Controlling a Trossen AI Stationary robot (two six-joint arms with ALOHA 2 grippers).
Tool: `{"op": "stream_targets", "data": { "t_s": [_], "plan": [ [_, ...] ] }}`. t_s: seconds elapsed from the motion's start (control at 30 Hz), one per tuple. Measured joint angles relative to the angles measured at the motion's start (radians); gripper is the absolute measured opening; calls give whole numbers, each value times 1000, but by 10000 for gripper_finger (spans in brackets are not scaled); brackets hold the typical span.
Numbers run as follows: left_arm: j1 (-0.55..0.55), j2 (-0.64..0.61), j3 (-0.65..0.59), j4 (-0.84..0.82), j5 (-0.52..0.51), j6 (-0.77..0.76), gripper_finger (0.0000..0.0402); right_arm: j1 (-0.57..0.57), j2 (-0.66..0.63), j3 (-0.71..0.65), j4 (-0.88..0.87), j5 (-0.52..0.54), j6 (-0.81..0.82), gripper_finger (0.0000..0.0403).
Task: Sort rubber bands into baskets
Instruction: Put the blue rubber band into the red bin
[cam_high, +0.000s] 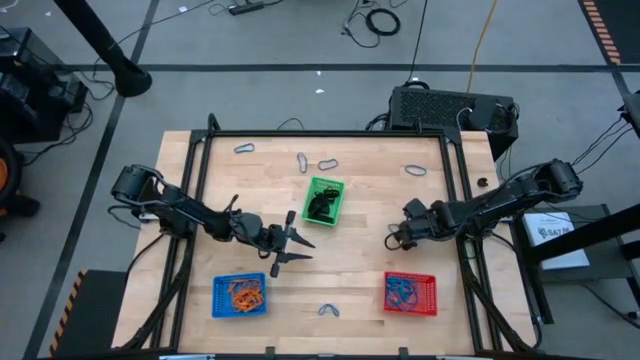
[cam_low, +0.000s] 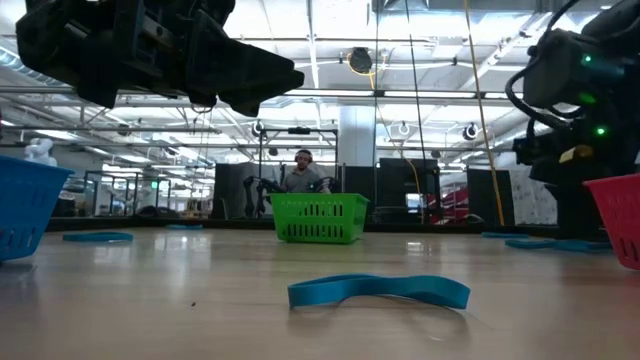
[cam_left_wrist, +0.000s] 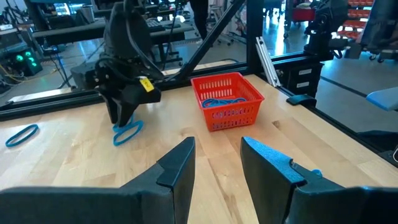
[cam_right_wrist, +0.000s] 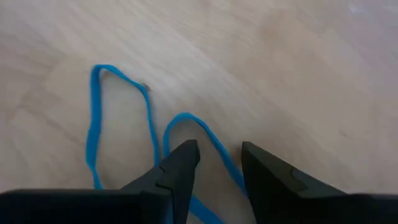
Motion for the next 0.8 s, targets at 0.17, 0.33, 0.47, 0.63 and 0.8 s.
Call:
{"op": "stream_targets", "data": {
  "t_s": [0.17, 0.33, 0.47, 0.63, 0.8],
  "plan": [
    [0, 0, 0, 0, 0, 0, 137, -2, 1, 14, 19, -17, -56, 80],
    [0, 0, 0, 0, 0, 3, 137, -12, 4, 73, 10, 17, -129, 10],
    [1, 0, 0, 0, 0, 5, 137, -28, 4, 169, -116, 53, -182, 2],
    [1, 0, 0, 0, 0, 1, 137, -26, 3, 300, -244, 30, -197, 1],
    [0, 0, 0, 0, 0, 0, 137, 17, 3, 379, -206, -150, -191, 1]
  ]
}}
